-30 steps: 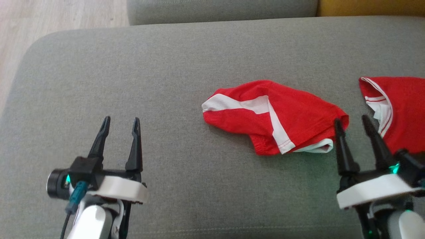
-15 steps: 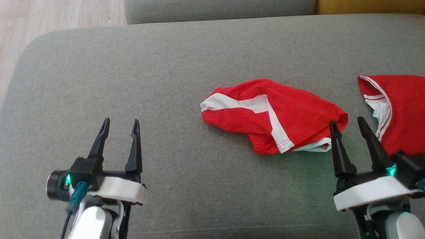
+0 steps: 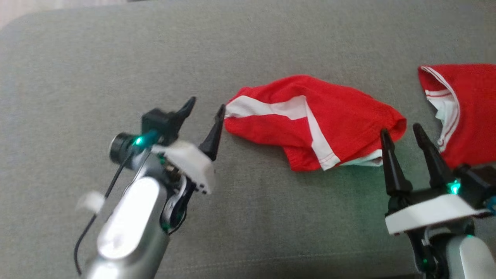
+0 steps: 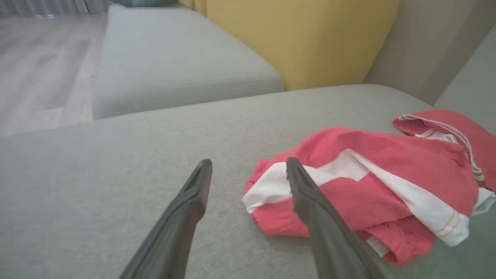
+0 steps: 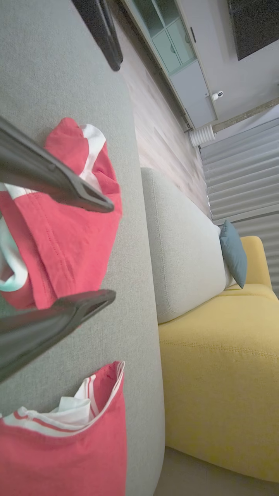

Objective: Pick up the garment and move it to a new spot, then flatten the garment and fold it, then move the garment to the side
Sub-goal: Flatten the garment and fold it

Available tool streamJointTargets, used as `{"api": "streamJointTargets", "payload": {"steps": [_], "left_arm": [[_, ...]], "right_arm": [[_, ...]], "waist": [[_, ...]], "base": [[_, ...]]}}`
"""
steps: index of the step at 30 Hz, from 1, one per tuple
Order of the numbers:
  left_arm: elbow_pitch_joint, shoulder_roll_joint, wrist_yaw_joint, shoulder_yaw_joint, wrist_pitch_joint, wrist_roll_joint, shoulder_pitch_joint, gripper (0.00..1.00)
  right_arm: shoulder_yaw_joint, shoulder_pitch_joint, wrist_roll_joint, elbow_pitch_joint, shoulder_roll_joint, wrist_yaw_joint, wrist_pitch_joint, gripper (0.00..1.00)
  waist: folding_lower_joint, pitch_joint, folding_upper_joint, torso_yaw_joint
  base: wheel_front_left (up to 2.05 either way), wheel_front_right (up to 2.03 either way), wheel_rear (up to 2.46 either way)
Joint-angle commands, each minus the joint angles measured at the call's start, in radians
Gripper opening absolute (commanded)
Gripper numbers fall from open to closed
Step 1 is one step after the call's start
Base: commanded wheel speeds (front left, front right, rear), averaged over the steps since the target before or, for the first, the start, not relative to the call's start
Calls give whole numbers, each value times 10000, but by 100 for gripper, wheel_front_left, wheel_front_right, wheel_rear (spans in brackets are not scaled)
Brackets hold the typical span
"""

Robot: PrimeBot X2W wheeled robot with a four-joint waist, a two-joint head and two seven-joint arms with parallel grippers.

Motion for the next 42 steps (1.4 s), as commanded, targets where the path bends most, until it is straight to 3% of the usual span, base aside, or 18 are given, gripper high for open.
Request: {"api": "streamJointTargets", "payload": {"steps": [1,6,15,16,17,28,42], "left_arm": [[88,-29,-191,218,328,-189,-708,100],[1703,-264,-721,49,1149,-708,-1765,100],[3711,-342,-1090,30,1468,-1112,-2788,100],[3844,-348,-1134,17,1488,-1160,-2850,96],[4047,-357,-1198,-2,1455,-1232,-2957,0],[4231,-447,-1243,-330,946,-1287,-2809,0],[4260,-547,-1222,-658,713,-1422,-2906,0]], "right_arm": [[296,-489,78,-310,-42,35,14,100],[430,-721,167,-135,-39,35,-89,100],[460,-834,295,149,-26,35,-242,100],[463,-838,296,160,-24,35,-247,100],[546,-842,284,167,-30,35,-240,100],[2493,-348,546,299,-355,35,542,100],[2792,-565,666,1147,-280,35,978,100]], "waist": [[0,266,0,-261],[0,573,0,-658],[0,740,0,-1001],[0,744,0,-1007],[0,741,0,-1012],[0,678,0,-826],[0,789,0,-549]], "base": [[0,0,0],[0,0,0],[0,0,0],[0,0,0],[0,0,0],[0,0,0],[0,0,0]]}}
